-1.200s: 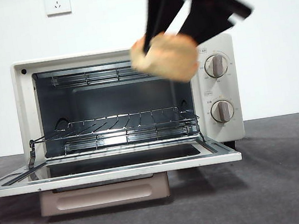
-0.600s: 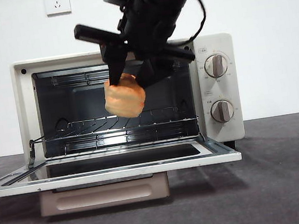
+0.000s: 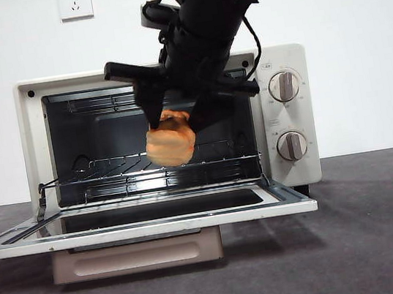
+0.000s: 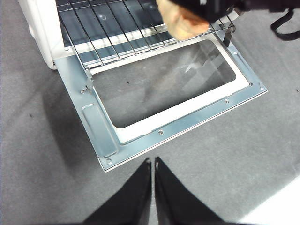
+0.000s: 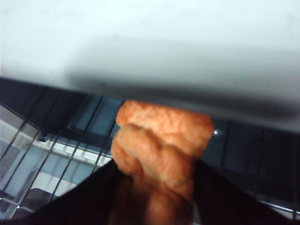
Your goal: The left arm flap open the oven, the right arm pick bread and place it into oven, the left arm flap close the oven
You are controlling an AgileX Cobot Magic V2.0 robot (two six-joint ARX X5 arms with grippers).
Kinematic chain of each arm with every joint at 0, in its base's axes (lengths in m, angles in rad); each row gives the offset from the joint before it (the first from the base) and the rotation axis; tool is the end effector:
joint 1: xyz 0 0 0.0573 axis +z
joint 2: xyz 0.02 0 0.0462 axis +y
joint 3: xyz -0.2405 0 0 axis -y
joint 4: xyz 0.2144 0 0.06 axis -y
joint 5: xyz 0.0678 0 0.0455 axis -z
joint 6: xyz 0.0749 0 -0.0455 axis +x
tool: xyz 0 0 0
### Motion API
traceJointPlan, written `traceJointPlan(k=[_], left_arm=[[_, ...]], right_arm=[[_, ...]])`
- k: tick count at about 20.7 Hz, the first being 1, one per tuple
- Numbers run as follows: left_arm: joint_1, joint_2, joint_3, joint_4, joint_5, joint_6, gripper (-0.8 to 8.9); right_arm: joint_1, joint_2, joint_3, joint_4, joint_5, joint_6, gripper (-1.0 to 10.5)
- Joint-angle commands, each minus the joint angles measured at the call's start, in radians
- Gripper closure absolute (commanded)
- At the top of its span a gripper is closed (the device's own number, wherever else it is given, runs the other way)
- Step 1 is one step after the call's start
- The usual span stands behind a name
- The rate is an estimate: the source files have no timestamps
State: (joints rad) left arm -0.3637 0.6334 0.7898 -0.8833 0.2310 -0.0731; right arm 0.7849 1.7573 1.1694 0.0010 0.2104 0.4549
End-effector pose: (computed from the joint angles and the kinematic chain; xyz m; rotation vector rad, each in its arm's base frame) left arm 0.1189 -0.0636 0.2450 -0.0189 0.7559 -0.5407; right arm 0.2896 0.2672 0.1927 0.1487 0.6334 0.4244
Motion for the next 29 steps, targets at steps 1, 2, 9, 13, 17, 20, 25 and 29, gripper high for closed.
traceJointPlan(k=[1,2,9,13,17,20,25,29], left_arm=[[-0.002,0.003,0.005,0.008,-0.002,-0.002,7.98],[-0.002,0.003,0.005,0.008,-0.002,-0.002,7.98],[-0.002,0.003,0.005,0.008,-0.002,-0.002,7.98],[-0.002,0.004,0.005,0.008,-0.002,0.001,7.98],[-0.002,0.004,0.005,0.009,-0.002,0.003,7.98],[-0.002,0.004,0.005,0.015,-0.002,0.003,7.98],[-0.002,0.005,0.005,0.017,-0.002,0.002,7.98],[-0.002,0.005,0.005,0.017,-0.002,0.002,7.98]], right_arm=[[0.009,0.033,0.023,0.003,0.004,0.016,6.4],[0.010,0.033,0.023,0.002,0.004,0.016,6.4],[0.010,0.028,0.023,0.005,-0.001,0.012,5.2],[0.019,-0.012,0.024,-0.017,-0.003,0.005,5.1],[0.030,-0.108,0.024,-0.106,-0.012,-0.010,5.1],[0.043,-0.210,0.024,-0.187,-0.086,-0.066,5.1],[0.045,-0.358,0.024,-0.332,-0.190,-0.174,5.2],[0.045,-0.457,0.023,-0.446,-0.195,-0.249,5.2]])
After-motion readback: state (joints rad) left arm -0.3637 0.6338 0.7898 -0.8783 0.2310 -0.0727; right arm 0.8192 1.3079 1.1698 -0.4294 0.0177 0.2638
